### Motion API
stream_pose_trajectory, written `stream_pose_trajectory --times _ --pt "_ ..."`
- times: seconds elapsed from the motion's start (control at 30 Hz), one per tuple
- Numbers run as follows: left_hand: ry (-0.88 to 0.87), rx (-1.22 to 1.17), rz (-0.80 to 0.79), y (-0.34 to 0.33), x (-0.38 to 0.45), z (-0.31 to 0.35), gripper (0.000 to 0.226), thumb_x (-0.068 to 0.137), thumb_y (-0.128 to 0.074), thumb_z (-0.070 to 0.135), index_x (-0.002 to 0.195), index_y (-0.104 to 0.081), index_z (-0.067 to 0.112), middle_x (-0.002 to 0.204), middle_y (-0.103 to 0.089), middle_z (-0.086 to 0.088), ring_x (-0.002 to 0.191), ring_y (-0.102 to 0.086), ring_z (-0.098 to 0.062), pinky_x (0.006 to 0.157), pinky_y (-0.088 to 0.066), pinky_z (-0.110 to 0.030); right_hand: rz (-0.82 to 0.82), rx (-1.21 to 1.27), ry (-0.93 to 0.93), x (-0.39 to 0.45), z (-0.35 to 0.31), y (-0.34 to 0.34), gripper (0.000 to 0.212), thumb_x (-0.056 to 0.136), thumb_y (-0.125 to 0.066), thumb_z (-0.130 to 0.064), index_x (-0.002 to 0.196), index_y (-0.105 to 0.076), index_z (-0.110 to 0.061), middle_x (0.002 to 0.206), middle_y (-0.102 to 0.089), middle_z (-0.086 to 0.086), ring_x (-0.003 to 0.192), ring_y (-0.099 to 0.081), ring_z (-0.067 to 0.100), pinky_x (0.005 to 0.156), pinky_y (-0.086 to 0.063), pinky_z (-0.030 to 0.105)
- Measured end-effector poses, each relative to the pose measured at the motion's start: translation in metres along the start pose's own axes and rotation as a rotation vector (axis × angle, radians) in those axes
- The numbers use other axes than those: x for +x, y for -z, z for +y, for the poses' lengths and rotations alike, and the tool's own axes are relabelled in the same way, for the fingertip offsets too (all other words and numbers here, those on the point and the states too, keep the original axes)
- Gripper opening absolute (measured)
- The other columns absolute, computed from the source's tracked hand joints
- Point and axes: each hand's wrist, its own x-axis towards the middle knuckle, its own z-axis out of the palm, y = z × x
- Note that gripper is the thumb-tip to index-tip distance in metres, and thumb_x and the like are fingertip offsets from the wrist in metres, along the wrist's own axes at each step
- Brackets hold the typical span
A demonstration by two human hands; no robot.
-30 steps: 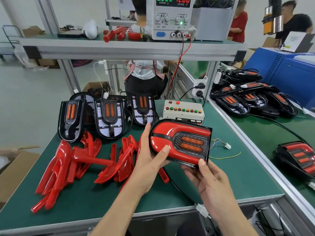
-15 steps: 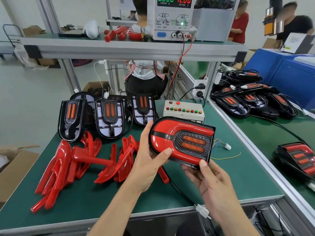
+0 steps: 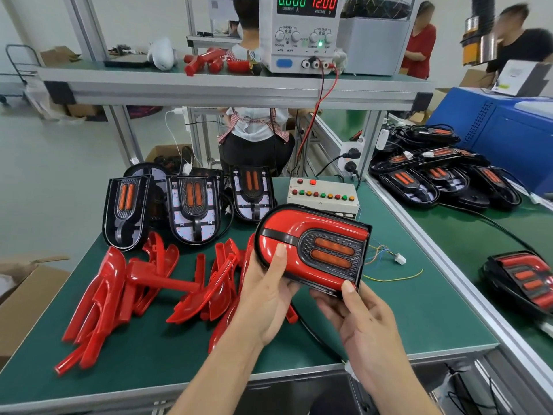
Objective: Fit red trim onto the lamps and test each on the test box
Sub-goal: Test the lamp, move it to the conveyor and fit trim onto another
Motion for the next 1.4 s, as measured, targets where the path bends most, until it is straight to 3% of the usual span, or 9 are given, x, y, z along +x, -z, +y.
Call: stream_pose_trajectory --times 0.17,0.33,0.73,0.87,0.97,1.1,1.4 --pt "-0.042 0.045 0.099 -0.003 0.001 0.001 0.053 0.09 -0.065 0.022 0.137 -0.052 0.002 0.128 -0.066 -0.025 0.121 -0.064 -0.042 0.089 -0.06 -0.044 -0.015 -0.09 -0.073 -0.003 -0.001 -0.002 0.032 0.085 -0.065 -0.041 0.107 -0.077 -0.023 0.112 -0.076 0.017 0.099 -0.075 0.037 0.075 -0.062 0.033" --pt "-0.065 0.05 0.103 -0.008 0.0 0.002 0.06 0.087 -0.075 0.025 0.138 -0.05 0.005 0.13 -0.066 -0.022 0.12 -0.065 -0.038 0.095 -0.058 -0.049 0.025 -0.142 -0.005 -0.002 -0.001 -0.006 0.036 0.079 -0.068 -0.049 0.103 -0.078 -0.024 0.104 -0.077 0.02 0.091 -0.076 0.037 0.071 -0.062 0.03" --pt "-0.048 0.063 0.032 -0.005 -0.001 0.007 0.053 0.091 -0.068 0.02 0.139 -0.051 0.006 0.13 -0.066 -0.023 0.121 -0.064 -0.04 0.093 -0.059 -0.046 0.04 -0.116 -0.017 -0.007 0.005 -0.003 0.037 0.081 -0.067 -0.046 0.106 -0.079 -0.022 0.108 -0.076 0.02 0.097 -0.076 0.038 0.074 -0.061 0.03" --pt "-0.009 -0.028 0.082 -0.005 -0.003 0.005 0.065 0.087 -0.075 0.031 0.143 -0.049 0.008 0.134 -0.064 -0.022 0.123 -0.064 -0.037 0.095 -0.058 -0.044 0.043 -0.141 0.007 -0.006 0.003 -0.007 0.036 0.082 -0.067 -0.046 0.108 -0.078 -0.023 0.108 -0.077 0.018 0.096 -0.076 0.037 0.074 -0.061 0.029" --pt "0.025 -0.069 0.114 -0.006 -0.002 0.004 0.065 0.092 -0.068 0.044 0.145 -0.05 0.011 0.136 -0.064 -0.019 0.127 -0.062 -0.035 0.103 -0.053 -0.05 0.05 -0.157 0.03 -0.006 0.005 -0.01 0.033 0.084 -0.066 -0.043 0.109 -0.078 -0.023 0.108 -0.077 0.016 0.096 -0.076 0.036 0.076 -0.061 0.03" --pt "-0.024 -0.02 0.218 -0.006 0.004 -0.001 0.053 0.09 -0.069 0.028 0.139 -0.056 0.011 0.129 -0.069 -0.017 0.121 -0.066 -0.035 0.108 -0.048 -0.058 0.07 -0.143 0.032 -0.009 0.011 -0.013 0.031 0.086 -0.066 -0.041 0.108 -0.078 -0.022 0.105 -0.078 0.016 0.095 -0.077 0.035 0.074 -0.061 0.027" --pt "-0.009 0.01 0.214 -0.006 0.006 -0.009 0.057 0.087 -0.074 0.033 0.137 -0.057 0.012 0.128 -0.07 -0.015 0.121 -0.066 -0.034 0.104 -0.053 -0.052 0.137 -0.078 0.0 -0.008 0.016 -0.008 0.035 0.084 -0.067 -0.039 0.105 -0.078 -0.014 0.104 -0.077 0.02 0.095 -0.076 0.036 0.071 -0.061 0.026"
